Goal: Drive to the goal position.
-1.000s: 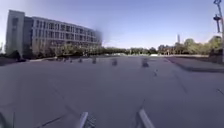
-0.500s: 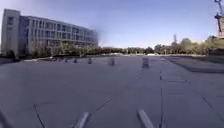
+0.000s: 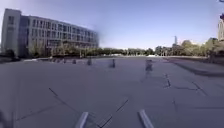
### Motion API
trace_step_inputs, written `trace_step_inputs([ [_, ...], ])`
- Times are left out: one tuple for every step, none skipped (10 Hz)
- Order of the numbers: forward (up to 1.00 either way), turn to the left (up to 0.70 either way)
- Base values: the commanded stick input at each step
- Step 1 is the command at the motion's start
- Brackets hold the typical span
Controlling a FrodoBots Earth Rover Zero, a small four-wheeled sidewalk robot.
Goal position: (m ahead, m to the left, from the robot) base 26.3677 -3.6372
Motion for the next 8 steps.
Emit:
trace_step_inputs([
  [1.00,-0.14],
  [1.00,0.00],
  [1.00,0.00],
  [1.00,0.00],
  [1.00,-0.27],
  [1.00,-0.27],
  [1.00,-0.27],
  [1.00,-0.22],
])
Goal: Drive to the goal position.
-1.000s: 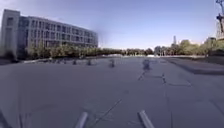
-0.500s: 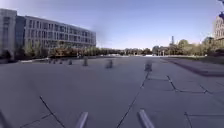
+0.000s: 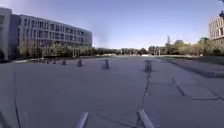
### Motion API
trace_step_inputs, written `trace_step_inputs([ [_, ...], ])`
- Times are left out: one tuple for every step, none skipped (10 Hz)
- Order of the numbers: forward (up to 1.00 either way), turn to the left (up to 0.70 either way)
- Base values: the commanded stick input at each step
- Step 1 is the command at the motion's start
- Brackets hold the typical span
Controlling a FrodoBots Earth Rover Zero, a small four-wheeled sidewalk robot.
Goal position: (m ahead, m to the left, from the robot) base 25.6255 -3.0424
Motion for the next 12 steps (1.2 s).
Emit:
trace_step_inputs([
  [1.00,-0.05],
  [1.00,0.00],
  [1.00,0.00],
  [1.00,0.00],
  [1.00,-0.04],
  [1.00,-0.27],
  [1.00,-0.27],
  [1.00,-0.27],
  [1.00,-0.27],
  [1.00,-0.27],
  [1.00,0.00],
  [1.00,0.00],
])
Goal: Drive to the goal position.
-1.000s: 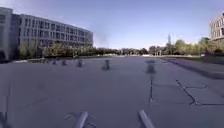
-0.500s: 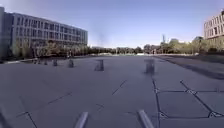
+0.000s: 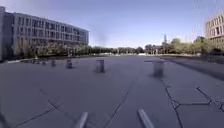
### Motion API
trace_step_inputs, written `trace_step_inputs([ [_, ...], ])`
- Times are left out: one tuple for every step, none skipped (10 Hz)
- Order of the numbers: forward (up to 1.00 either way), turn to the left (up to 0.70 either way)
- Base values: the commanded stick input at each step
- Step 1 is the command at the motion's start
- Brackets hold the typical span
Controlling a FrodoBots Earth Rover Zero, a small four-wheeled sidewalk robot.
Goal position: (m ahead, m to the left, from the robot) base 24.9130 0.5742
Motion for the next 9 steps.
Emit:
trace_step_inputs([
  [1.00,-0.04],
  [1.00,-0.27],
  [1.00,-0.27],
  [1.00,-0.27],
  [1.00,-0.27],
  [1.00,-0.27],
  [1.00,-0.27],
  [1.00,-0.27],
  [1.00,-0.08],
])
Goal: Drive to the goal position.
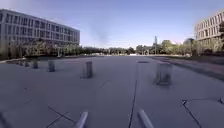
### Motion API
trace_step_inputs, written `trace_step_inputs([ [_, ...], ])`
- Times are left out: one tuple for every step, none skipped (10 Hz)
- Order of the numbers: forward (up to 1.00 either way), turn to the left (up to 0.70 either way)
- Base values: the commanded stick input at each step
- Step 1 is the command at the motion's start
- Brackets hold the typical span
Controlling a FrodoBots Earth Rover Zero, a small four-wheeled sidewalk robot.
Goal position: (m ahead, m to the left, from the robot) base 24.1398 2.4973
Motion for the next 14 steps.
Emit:
trace_step_inputs([
  [1.00,0.00],
  [1.00,0.00],
  [1.00,-0.24],
  [1.00,-0.27],
  [1.00,-0.27],
  [1.00,-0.27],
  [1.00,-0.27],
  [1.00,-0.27],
  [1.00,-0.27],
  [1.00,-0.27],
  [1.00,-0.08],
  [1.00,0.00],
  [1.00,0.00],
  [1.00,0.00],
])
